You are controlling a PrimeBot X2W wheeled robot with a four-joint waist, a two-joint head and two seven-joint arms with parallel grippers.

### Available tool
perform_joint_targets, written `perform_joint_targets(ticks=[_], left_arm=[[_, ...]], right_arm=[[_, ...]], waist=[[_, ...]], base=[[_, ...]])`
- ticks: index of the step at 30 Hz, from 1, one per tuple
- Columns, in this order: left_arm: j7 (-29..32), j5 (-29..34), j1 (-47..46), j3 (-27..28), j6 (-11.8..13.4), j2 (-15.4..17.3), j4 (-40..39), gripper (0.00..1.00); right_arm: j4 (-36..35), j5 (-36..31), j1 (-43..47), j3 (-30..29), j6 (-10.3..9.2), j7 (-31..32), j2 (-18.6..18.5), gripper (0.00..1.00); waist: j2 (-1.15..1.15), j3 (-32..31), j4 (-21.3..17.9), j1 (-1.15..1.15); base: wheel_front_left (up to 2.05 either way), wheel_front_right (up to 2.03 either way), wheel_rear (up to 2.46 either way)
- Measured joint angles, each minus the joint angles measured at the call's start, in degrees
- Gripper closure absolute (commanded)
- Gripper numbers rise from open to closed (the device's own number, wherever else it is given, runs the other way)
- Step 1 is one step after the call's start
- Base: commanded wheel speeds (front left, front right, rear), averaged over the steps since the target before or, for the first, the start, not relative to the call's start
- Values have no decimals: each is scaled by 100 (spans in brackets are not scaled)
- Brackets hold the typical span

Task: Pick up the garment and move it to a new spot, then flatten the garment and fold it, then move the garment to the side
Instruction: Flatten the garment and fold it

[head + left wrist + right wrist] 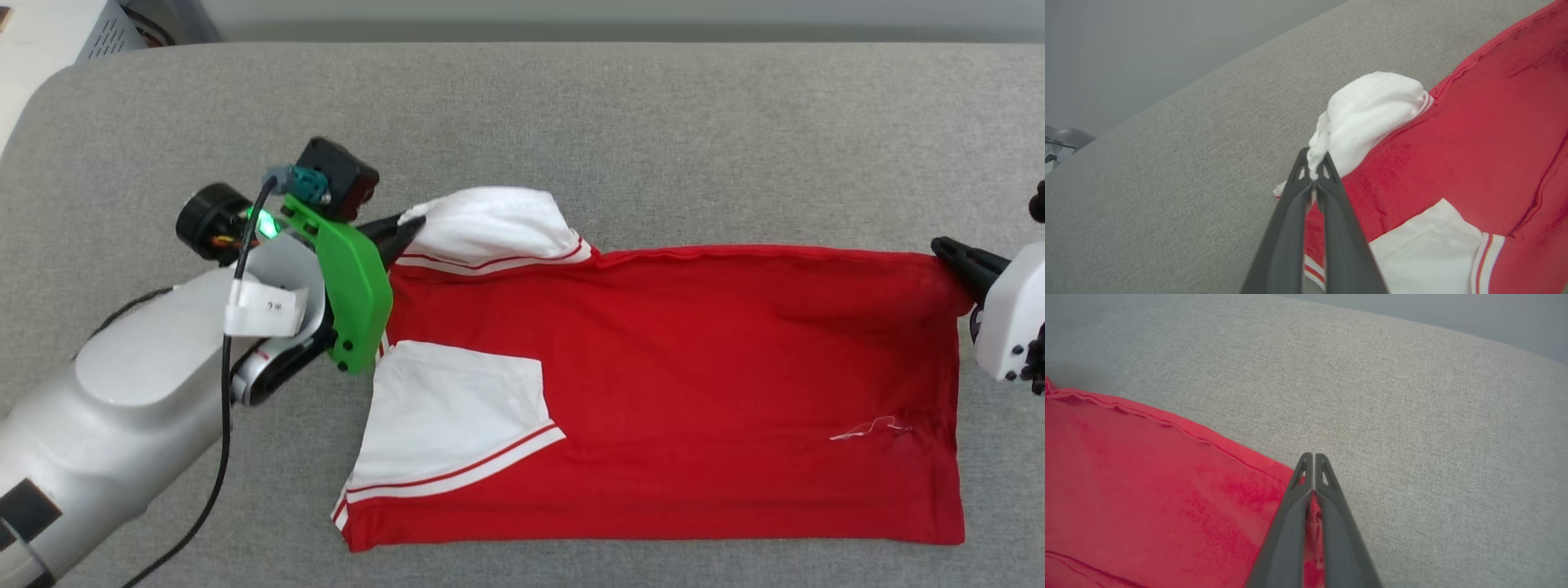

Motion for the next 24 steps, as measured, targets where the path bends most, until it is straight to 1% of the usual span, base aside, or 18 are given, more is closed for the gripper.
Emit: perform_joint_targets(ticks=[7, 13, 17, 24], left_arm=[[-78, -70, 816, -20, 372, 486, -713, 100], [-109, -141, 1521, -44, 675, 694, -1193, 100], [-157, -292, 1985, -55, 783, 738, -1392, 100], [-158, -298, 2521, -71, 933, 746, -1463, 100]], right_arm=[[-299, 3, 647, -20, 0, -244, -33, 100], [-545, 46, 1340, -149, 0, -341, -113, 100], [-680, 57, 1801, -242, 0, -338, -109, 100], [-809, 107, 2391, -534, 0, -269, -71, 100]], waist=[[0, -358, -17, 0], [0, -602, -18, 0], [0, -727, -33, 0], [0, -756, -75, 0]], base=[[0, 0, 0], [0, 0, 0], [0, 0, 0], [0, 0, 0]])
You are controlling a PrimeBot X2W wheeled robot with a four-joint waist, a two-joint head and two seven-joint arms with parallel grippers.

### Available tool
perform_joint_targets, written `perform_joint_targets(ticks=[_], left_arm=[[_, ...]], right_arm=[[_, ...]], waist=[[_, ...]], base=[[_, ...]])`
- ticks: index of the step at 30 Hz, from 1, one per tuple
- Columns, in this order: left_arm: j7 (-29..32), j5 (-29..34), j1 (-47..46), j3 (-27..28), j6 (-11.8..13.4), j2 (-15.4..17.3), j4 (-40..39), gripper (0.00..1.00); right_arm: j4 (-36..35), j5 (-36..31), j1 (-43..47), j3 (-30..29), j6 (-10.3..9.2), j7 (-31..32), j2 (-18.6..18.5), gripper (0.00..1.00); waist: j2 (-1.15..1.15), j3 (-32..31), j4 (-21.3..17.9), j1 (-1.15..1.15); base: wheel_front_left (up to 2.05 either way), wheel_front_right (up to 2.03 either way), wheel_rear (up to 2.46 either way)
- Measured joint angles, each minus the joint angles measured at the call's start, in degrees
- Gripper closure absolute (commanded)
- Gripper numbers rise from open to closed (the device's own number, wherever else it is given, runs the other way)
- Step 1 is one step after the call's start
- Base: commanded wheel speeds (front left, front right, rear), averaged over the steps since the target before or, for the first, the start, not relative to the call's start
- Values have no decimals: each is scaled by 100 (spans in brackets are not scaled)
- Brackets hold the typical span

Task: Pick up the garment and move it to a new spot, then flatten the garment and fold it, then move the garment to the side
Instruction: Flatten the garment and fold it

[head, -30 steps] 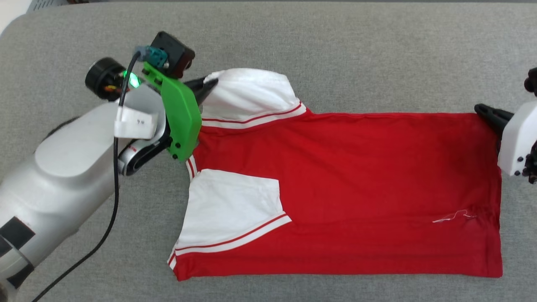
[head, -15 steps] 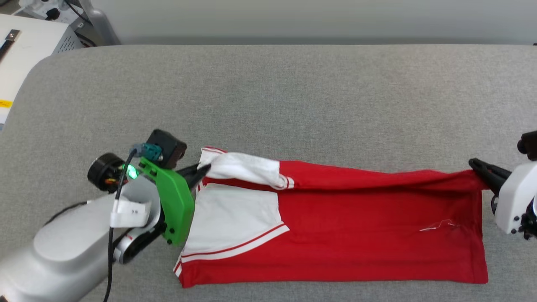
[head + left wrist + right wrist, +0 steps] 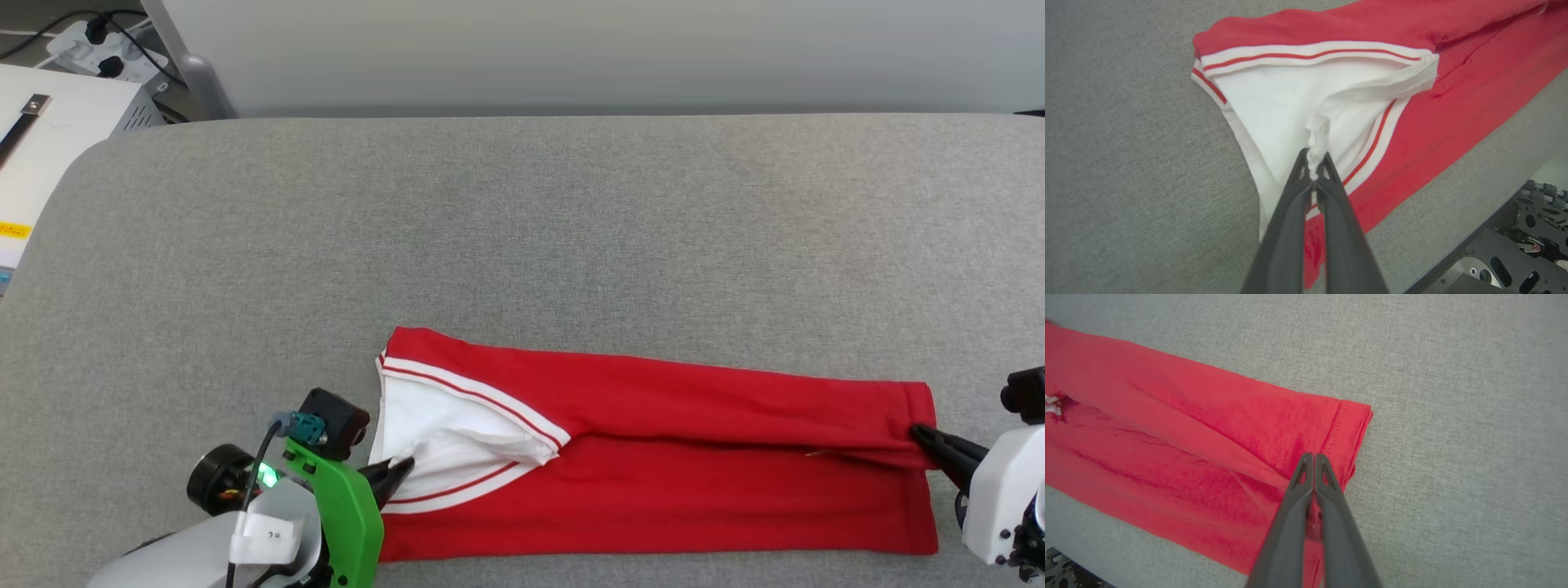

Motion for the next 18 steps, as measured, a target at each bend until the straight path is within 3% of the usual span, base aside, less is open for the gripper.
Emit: perform_joint_targets(ticks=[9, 10, 11, 12, 18], left_arm=[[-122, -102, 230, 13, 4, -223, 345, 100], [-167, -119, 254, 31, 4, -282, 403, 86], [-216, -151, 289, 57, 5, -337, 464, 34], [-297, -165, 327, 94, 15, -367, 502, 0], [-1205, -131, 510, 432, 293, -403, 658, 0]], right_arm=[[333, -99, 243, -47, 0, 76, 407, 98], [382, -105, 243, -46, 0, 73, 470, 65], [416, -110, 243, -36, 0, 73, 517, 35], [421, -111, 243, -34, 0, 57, 542, 0], [73, 252, 245, -392, 0, -125, 468, 0]], waist=[[0, 134, 16, 0], [0, 139, 24, 0], [0, 137, 27, 0], [0, 129, 26, 0], [0, -23, 15, 0]], base=[[0, 0, 0], [0, 0, 0], [0, 0, 0], [0, 0, 0], [0, 0, 0]])
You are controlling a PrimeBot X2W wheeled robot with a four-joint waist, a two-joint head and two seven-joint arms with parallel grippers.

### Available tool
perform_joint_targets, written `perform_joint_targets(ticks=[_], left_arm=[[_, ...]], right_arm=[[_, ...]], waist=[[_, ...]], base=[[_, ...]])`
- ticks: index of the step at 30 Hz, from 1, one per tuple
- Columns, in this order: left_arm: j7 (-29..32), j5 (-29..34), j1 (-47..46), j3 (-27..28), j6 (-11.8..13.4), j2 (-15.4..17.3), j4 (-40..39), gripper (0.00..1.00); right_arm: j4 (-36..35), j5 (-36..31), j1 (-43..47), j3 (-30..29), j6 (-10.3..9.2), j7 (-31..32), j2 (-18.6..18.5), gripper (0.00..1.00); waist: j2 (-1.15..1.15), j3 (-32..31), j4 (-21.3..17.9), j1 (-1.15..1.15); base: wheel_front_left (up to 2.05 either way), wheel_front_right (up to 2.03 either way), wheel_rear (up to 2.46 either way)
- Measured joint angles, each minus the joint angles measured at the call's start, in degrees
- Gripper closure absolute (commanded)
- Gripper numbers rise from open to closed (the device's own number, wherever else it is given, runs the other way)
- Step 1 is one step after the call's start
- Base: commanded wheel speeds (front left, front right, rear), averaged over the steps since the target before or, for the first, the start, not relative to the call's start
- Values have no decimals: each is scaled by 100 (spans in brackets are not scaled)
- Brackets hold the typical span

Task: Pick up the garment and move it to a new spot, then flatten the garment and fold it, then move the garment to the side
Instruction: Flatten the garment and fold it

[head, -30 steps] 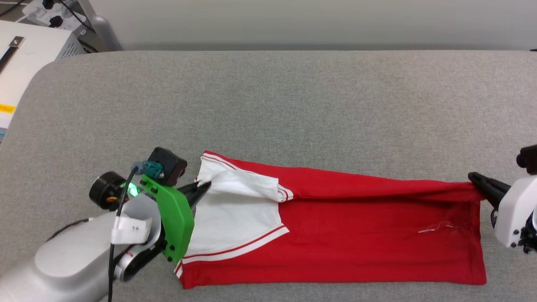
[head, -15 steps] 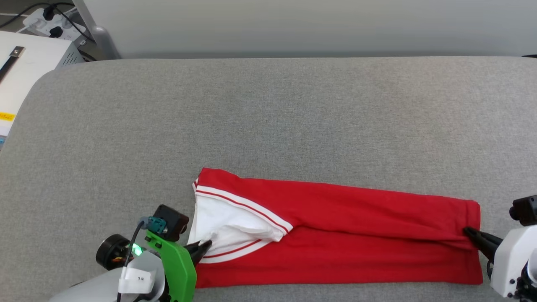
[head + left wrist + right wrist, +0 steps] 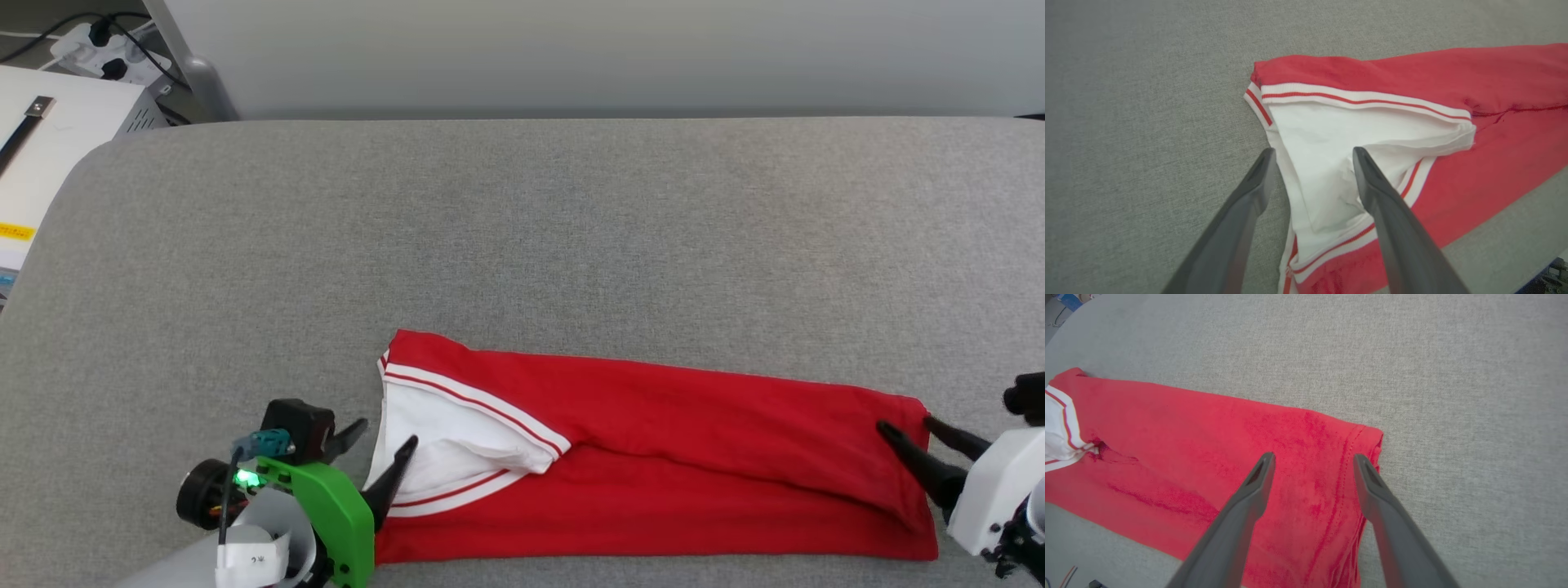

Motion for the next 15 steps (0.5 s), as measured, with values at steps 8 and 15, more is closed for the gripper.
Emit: perform_joint_targets(ticks=[8, 15], left_arm=[[-608, 664, 259, 1054, 915, -75, -222, 0], [-610, 2059, 900, 2407, 1391, -572, -569, 0]], right_arm=[[-428, 866, 195, -826, 0, 497, -569, 0], [-154, 1260, 290, -981, 0, 1350, -644, 0]], waist=[[0, -134, 82, 0], [0, -2, 194, 0]], base=[[0, 0, 0], [0, 0, 0]])
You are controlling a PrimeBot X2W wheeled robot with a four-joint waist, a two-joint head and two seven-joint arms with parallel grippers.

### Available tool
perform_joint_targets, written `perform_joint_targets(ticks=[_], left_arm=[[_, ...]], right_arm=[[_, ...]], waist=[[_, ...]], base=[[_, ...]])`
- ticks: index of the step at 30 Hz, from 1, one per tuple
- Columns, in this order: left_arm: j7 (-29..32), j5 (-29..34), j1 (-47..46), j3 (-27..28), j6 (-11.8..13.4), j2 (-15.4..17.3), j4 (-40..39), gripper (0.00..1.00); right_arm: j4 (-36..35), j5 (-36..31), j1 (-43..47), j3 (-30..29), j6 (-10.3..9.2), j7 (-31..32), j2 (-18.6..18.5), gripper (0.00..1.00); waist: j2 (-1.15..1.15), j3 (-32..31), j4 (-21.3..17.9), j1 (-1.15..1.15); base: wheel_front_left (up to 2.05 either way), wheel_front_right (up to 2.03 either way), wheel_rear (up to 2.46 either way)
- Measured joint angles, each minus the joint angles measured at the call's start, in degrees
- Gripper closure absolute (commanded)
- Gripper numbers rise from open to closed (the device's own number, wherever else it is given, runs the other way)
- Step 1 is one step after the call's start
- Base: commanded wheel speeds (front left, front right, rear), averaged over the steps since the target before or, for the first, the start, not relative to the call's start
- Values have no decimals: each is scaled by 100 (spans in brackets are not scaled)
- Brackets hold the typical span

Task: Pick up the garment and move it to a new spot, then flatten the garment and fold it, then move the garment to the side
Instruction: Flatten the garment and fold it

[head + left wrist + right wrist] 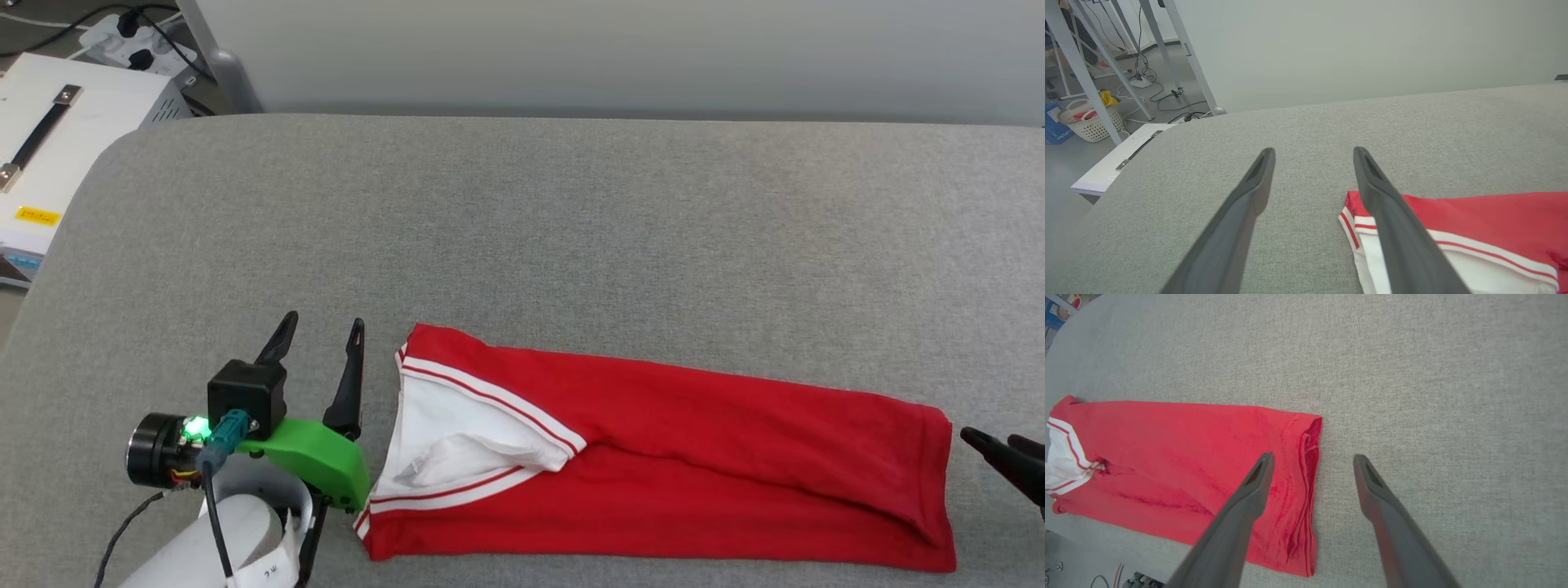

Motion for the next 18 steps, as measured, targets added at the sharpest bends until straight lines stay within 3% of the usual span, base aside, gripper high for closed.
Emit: perform_joint_targets(ticks=[12, 18], left_arm=[[0, 1818, 1058, 1911, -21, -1098, -118, 0], [0, 2524, 1409, 2455, -282, -1578, -221, 0]], right_arm=[[664, -190, -135, 341, 0, 371, 514, 0], [831, -241, -298, 474, -2, 369, 673, 0]], waist=[[0, 246, 262, 0], [0, 272, 339, 0]], base=[[0, 0, 0], [0, 0, 0]])
